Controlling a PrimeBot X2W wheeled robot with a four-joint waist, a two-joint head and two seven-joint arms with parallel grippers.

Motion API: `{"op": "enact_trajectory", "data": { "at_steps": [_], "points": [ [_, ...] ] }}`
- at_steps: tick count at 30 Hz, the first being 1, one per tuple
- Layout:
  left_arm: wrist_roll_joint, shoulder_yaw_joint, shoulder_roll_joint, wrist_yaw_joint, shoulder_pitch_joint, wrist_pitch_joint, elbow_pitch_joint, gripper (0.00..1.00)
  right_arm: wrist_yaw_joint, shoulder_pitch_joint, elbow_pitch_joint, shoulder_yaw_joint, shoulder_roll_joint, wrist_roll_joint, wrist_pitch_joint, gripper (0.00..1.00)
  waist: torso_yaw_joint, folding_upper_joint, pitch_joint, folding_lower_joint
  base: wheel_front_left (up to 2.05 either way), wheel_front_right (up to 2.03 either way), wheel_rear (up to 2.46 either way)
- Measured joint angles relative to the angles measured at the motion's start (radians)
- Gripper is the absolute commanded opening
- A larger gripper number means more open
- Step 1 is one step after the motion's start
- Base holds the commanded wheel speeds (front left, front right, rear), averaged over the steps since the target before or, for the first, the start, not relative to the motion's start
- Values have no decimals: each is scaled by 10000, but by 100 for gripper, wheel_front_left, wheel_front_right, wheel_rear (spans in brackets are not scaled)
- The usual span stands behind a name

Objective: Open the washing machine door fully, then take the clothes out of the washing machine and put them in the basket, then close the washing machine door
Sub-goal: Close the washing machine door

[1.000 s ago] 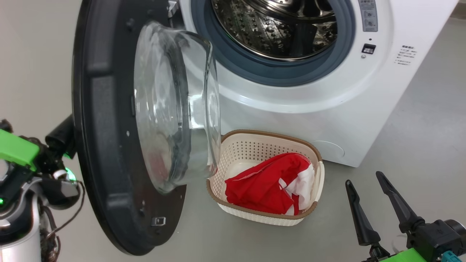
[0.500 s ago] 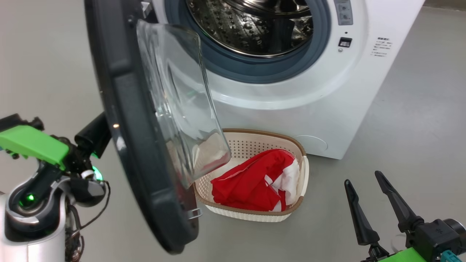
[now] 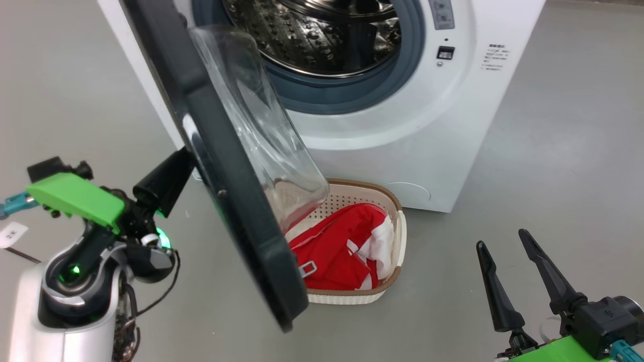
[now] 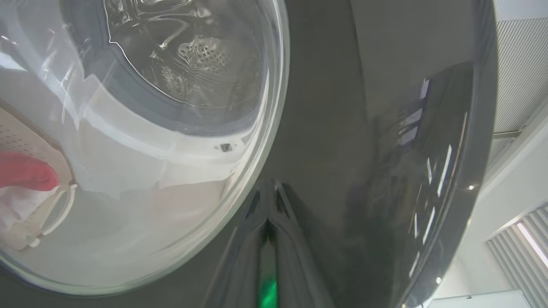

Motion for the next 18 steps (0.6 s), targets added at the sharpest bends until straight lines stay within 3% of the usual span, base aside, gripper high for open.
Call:
{"op": "enact_trajectory", "data": {
  "at_steps": [18],
  "points": [
    [-370, -593, -19, -525, -296, -920, 451, 0, 0, -1, 31, 0, 0, 2, -2, 100, -1037, 0, 132, 0, 0, 0, 0]
  ]
}}
